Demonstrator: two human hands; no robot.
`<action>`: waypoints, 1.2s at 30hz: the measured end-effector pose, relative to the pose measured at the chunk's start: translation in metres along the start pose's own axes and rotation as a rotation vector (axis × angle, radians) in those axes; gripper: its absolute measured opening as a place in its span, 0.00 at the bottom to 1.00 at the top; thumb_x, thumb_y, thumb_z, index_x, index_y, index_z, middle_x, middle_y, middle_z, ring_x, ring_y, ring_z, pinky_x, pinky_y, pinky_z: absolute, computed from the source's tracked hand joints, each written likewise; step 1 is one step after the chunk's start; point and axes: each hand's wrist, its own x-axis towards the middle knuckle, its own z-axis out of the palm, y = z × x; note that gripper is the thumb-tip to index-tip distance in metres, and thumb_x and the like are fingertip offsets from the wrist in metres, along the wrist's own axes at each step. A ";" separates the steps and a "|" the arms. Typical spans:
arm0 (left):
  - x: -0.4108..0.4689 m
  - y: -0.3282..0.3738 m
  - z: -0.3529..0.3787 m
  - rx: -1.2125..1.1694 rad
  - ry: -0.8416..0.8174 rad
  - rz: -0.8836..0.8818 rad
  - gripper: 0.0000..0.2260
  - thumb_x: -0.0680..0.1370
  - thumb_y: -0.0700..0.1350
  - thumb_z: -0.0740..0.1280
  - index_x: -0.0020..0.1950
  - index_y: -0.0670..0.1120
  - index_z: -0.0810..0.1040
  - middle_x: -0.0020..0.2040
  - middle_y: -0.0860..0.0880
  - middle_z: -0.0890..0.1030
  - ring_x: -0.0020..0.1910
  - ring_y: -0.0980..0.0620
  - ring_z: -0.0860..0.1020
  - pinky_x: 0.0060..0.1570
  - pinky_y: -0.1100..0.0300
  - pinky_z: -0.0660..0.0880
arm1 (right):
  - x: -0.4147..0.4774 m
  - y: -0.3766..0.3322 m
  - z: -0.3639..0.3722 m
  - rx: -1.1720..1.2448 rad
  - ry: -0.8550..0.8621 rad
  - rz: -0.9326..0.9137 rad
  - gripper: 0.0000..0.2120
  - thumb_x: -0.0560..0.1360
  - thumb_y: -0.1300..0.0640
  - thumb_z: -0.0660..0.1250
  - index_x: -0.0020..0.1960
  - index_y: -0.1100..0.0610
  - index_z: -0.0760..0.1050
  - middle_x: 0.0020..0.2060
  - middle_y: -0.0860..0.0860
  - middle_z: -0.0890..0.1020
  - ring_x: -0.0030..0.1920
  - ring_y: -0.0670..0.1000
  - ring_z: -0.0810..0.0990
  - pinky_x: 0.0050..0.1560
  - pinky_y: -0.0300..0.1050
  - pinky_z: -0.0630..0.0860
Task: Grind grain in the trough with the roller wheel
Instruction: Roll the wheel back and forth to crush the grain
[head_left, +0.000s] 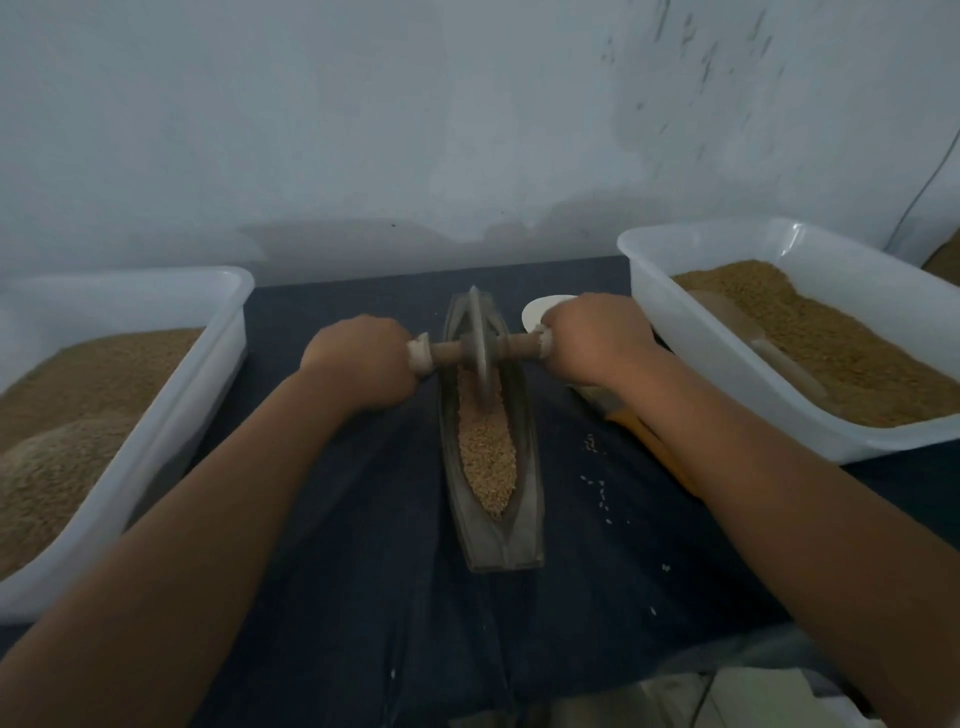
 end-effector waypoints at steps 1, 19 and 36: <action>-0.010 -0.002 0.002 0.006 -0.034 0.029 0.11 0.73 0.55 0.68 0.37 0.51 0.75 0.36 0.53 0.78 0.35 0.50 0.78 0.39 0.54 0.77 | -0.012 0.002 0.001 0.028 -0.016 -0.012 0.10 0.73 0.47 0.67 0.36 0.49 0.72 0.32 0.47 0.76 0.34 0.50 0.76 0.33 0.45 0.71; -0.016 -0.003 -0.001 0.031 -0.069 0.096 0.09 0.72 0.55 0.68 0.36 0.51 0.76 0.35 0.53 0.79 0.34 0.51 0.78 0.39 0.54 0.79 | -0.026 0.004 0.017 0.035 0.060 -0.014 0.12 0.74 0.44 0.62 0.37 0.50 0.73 0.31 0.47 0.76 0.33 0.50 0.77 0.33 0.44 0.68; -0.029 -0.004 0.004 0.005 -0.038 0.056 0.10 0.72 0.55 0.68 0.35 0.51 0.75 0.33 0.54 0.78 0.33 0.53 0.77 0.33 0.58 0.73 | -0.031 0.004 0.019 0.029 0.131 -0.045 0.17 0.73 0.42 0.56 0.32 0.51 0.70 0.27 0.46 0.74 0.28 0.47 0.71 0.29 0.41 0.63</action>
